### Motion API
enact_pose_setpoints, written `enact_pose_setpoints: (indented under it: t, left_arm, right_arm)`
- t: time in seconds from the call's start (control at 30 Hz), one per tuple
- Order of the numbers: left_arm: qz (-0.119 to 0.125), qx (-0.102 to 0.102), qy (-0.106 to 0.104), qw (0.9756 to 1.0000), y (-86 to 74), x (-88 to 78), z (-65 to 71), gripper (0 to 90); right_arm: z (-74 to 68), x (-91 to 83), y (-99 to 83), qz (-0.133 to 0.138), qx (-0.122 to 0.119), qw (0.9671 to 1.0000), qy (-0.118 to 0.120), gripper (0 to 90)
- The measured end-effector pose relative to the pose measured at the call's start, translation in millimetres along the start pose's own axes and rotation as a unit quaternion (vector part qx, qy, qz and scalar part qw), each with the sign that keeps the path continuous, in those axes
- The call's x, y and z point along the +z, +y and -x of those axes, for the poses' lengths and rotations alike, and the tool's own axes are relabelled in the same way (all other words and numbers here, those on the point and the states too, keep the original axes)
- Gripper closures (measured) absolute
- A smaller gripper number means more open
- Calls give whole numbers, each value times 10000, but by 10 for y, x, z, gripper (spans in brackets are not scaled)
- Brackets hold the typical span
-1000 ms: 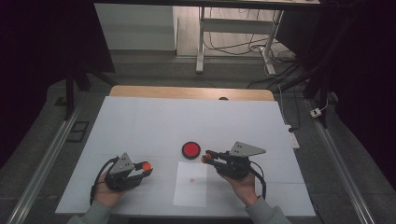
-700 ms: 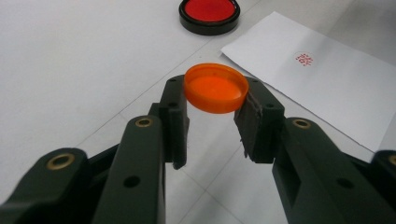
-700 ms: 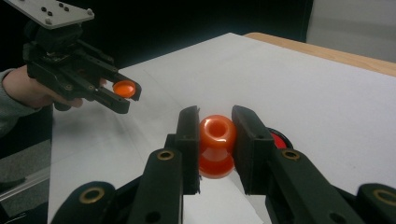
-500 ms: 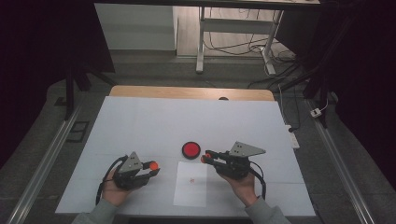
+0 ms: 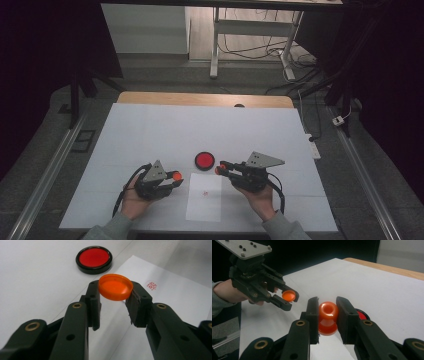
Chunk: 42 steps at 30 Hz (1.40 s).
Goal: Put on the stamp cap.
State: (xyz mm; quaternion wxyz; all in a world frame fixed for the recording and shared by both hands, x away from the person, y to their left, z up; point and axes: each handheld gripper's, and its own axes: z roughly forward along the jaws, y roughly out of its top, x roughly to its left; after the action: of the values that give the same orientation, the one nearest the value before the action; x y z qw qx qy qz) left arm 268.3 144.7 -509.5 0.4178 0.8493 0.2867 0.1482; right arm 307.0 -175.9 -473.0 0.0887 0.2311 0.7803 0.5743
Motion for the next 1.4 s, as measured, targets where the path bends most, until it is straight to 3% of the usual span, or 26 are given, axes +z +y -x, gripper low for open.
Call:
enact_pose_setpoints:
  t: [0.77,1.4]
  left_arm:
    - [-9,205,-294,9994,260,300,162,645]
    - [-4,270,-414,9988,376,434,242,645]
  right_arm:
    - [-6,10,3,20,35,10000,51,719]
    - [-22,26,5,24,12,10000,76,719]
